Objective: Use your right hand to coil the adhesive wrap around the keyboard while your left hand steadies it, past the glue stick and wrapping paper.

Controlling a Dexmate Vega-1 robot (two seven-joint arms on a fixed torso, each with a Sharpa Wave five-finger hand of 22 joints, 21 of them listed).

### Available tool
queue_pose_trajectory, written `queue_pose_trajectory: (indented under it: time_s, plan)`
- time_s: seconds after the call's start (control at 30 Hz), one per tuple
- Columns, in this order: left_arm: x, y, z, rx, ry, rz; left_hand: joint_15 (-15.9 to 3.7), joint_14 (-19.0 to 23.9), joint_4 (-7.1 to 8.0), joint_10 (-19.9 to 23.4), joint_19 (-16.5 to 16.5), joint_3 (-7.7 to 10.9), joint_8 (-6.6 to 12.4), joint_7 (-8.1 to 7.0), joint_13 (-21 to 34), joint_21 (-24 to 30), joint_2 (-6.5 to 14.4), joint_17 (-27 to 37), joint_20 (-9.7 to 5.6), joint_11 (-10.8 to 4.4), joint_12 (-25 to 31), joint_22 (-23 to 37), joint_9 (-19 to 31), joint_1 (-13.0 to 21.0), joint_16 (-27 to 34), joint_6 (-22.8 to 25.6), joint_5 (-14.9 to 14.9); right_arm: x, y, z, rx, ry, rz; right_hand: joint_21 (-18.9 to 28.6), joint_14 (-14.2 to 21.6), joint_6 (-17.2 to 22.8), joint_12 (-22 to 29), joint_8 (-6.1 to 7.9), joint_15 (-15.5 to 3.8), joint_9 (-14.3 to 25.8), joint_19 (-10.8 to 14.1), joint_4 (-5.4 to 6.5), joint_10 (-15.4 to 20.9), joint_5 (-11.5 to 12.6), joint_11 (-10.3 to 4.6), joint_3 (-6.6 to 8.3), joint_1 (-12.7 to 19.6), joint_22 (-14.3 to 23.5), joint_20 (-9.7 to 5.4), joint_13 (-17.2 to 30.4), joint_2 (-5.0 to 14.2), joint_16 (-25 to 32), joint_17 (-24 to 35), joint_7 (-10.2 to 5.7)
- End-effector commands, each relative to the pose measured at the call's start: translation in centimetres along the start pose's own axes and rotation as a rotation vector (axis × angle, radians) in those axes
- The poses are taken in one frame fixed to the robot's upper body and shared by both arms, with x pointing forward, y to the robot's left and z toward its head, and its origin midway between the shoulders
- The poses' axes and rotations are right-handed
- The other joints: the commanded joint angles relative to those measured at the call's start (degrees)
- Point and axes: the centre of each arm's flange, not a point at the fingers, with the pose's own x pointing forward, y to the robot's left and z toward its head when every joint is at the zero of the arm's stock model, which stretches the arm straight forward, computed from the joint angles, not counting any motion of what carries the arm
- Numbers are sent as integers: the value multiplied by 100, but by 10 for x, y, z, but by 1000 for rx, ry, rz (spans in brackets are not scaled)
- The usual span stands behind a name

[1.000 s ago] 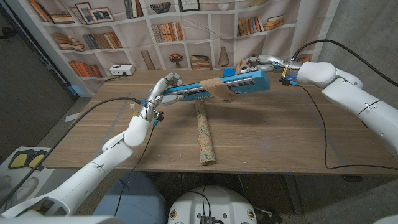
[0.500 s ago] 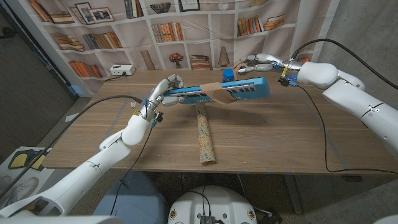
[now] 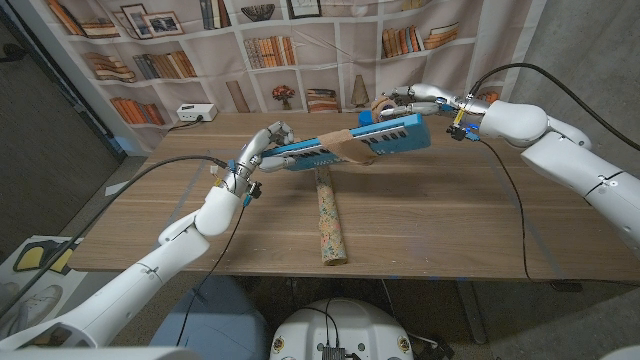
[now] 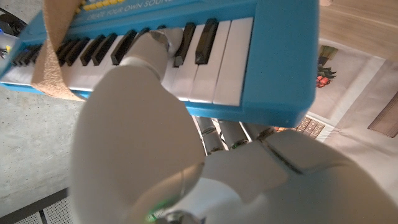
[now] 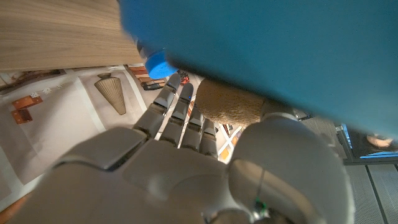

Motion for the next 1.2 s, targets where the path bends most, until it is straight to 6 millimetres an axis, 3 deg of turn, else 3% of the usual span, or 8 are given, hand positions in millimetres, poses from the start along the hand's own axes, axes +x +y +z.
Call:
queue_pose_trajectory:
  time_s: [0.03, 0.53, 1.2]
  plan:
    - [0, -2, 1, -10, 13, -11, -678, 1189, 215, -24, 977, 228, 22, -39, -41, 1718, 391, 2611, -930, 11, -10, 2559, 2, 95, 1698, 43, 942, -6, 3, 9, 11, -32, -10, -9, 0, 26, 15, -1, -707, 11, -24, -18, 66, 43, -38, 30, 25, 16, 15, 11, 43, -3, 18, -30]
    - [-3, 3, -4, -17, 15, -6, -681, 1196, 224, -17, 981, 236, 47, -62, -21, 1732, 381, 2616, -940, -3, 17, 2546, 15, 93, 1721, 53, 950, 2, 5, 9, 25, -28, 0, -12, 7, 30, 0, -10, -703, 12, -29, -12, 78, 43, -32, 28, 17, 16, 16, 8, 42, -10, 16, -34]
    - [-11, 31, -20, -38, -8, 53, -682, 1217, 238, -33, 980, 238, 46, -75, 12, 1756, 377, 2606, -955, -18, 74, 2534, -15, 70, 1730, 55, 956, 18, 14, 35, 2, -22, -32, -24, -3, 42, -24, -14, -721, 19, -56, -10, 70, 44, -43, 29, 17, 14, 10, 12, 49, -12, 27, -48]
